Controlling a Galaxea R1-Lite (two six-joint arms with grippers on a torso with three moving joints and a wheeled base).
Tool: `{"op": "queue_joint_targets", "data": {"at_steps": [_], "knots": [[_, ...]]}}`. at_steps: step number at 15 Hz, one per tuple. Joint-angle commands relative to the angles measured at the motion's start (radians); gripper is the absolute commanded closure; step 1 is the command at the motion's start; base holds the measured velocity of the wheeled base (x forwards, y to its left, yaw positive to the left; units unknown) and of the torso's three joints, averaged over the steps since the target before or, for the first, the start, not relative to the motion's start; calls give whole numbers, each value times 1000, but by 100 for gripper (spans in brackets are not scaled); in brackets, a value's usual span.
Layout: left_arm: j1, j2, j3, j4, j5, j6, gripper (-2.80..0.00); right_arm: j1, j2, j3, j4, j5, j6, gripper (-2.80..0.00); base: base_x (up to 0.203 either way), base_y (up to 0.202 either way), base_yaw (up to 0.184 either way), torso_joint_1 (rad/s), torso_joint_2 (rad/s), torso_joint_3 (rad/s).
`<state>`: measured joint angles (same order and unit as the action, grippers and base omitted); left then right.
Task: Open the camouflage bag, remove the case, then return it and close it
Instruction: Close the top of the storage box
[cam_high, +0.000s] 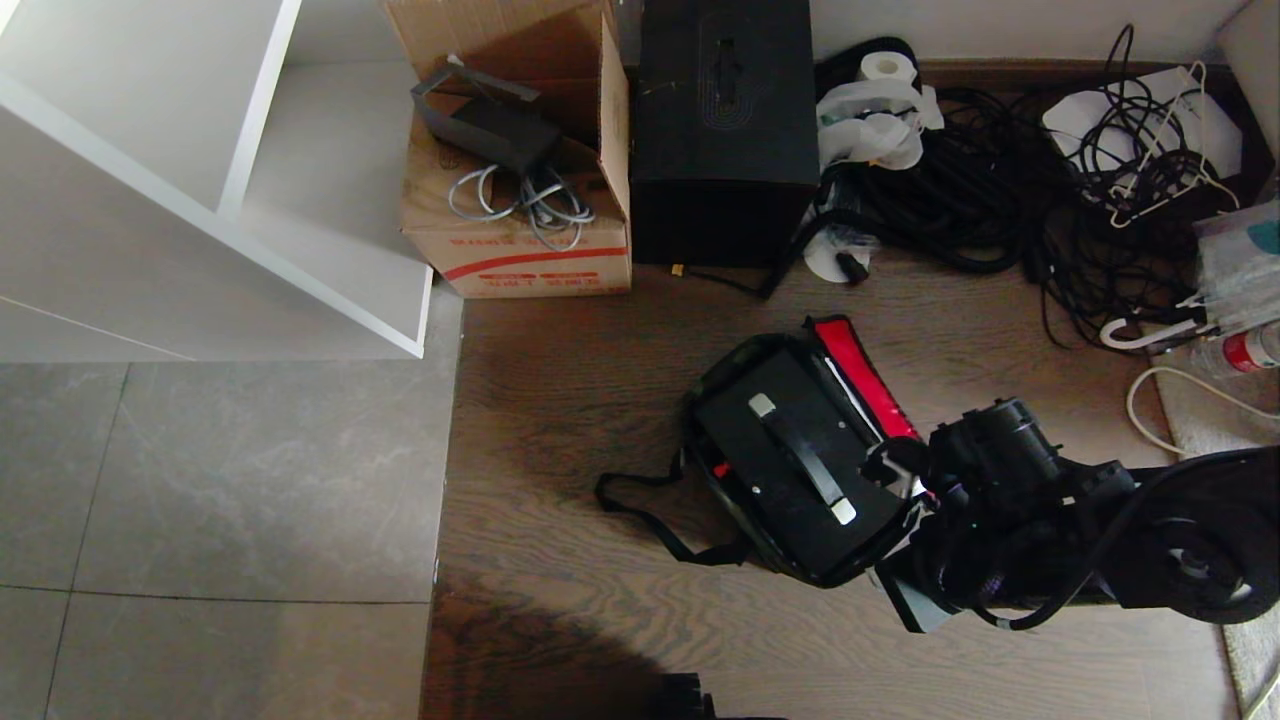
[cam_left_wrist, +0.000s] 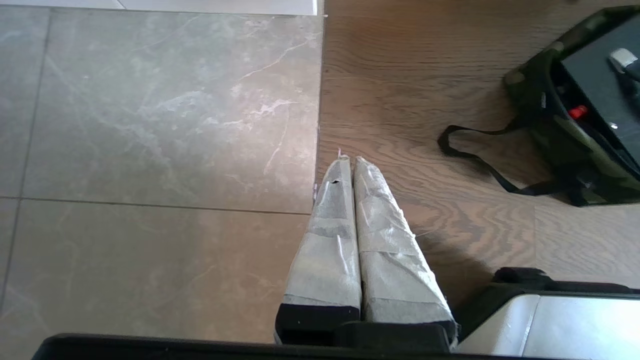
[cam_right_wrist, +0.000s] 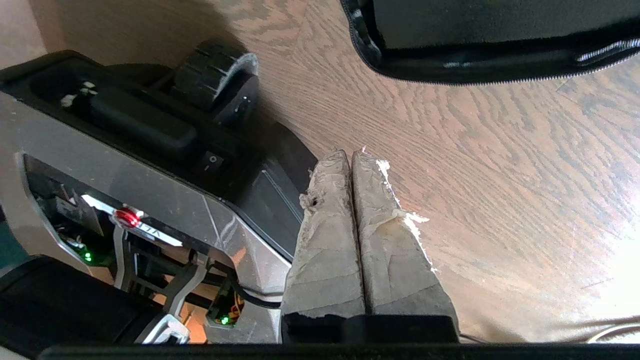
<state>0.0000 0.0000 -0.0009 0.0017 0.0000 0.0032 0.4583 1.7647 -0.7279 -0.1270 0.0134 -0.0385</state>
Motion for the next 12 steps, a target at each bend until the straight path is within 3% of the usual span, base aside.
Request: {"op": "queue_joint_targets", "data": {"at_steps": [1,12], "knots": [[0,0,-1,0,0,1,0,-1,-16,-5,-2,-1,0,0,0,0,0,0,0,0],[0,0,-1,3,0,2,0,2,-31,-28,0,3,0,0,0,0,0,0,0,0]]}}
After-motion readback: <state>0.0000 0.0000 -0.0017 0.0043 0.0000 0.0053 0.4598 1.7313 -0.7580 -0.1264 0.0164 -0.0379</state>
